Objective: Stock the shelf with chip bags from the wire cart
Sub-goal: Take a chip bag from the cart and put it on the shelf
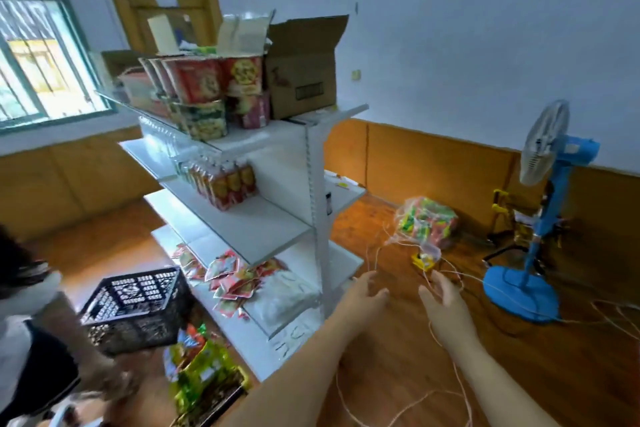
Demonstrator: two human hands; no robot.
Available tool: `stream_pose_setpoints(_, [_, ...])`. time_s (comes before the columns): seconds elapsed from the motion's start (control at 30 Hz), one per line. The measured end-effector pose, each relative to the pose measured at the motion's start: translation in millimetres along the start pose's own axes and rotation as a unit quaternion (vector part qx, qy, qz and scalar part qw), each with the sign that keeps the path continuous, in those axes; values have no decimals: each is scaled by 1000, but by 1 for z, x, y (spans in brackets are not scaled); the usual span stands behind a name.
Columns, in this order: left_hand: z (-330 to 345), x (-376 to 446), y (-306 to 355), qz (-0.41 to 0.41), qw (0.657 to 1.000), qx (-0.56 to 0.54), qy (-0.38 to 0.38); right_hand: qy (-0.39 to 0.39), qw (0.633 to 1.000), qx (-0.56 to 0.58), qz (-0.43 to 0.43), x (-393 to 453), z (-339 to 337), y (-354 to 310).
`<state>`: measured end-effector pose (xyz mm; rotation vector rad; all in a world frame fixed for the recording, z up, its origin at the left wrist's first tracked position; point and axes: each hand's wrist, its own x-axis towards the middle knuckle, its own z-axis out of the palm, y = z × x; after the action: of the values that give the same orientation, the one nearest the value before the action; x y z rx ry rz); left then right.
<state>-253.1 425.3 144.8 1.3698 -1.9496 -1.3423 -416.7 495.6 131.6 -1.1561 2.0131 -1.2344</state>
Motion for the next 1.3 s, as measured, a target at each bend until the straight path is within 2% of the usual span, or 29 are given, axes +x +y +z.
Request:
stream_pose_setpoints(0.27, [-194, -41, -135, -87, 991, 1, 98, -145, 989, -7, -29, -8, 210, -104])
stream_pose_setpoints(0.37, [-247, -46, -178, -113, 983, -1, 145, -207, 977, -17, -52, -17, 275, -126])
stream_pose_setpoints(0.53, [-309, -44, -237, -161, 968, -24, 190, -263, 958, -80, -80, -5, 365, -141])
stream_pose_setpoints(0.83, [-349, -25, -371, -333, 910, -61, 240, -402, 902, -145, -56, 49, 529, -106])
stream_pose_setpoints(1.0, [-346, 3, -449, -416, 881, -60, 215, -484, 852, -201, -16, 76, 617, -53])
stream_pose_setpoints(1.13, [-326, 28, -508, -474, 853, -89, 200, -512, 820, -254, 14, 88, 671, -6])
stream_pose_setpoints(1.3, [-301, 67, -583, -500, 840, -105, 182, -526, 799, -289, 37, 97, 732, 60])
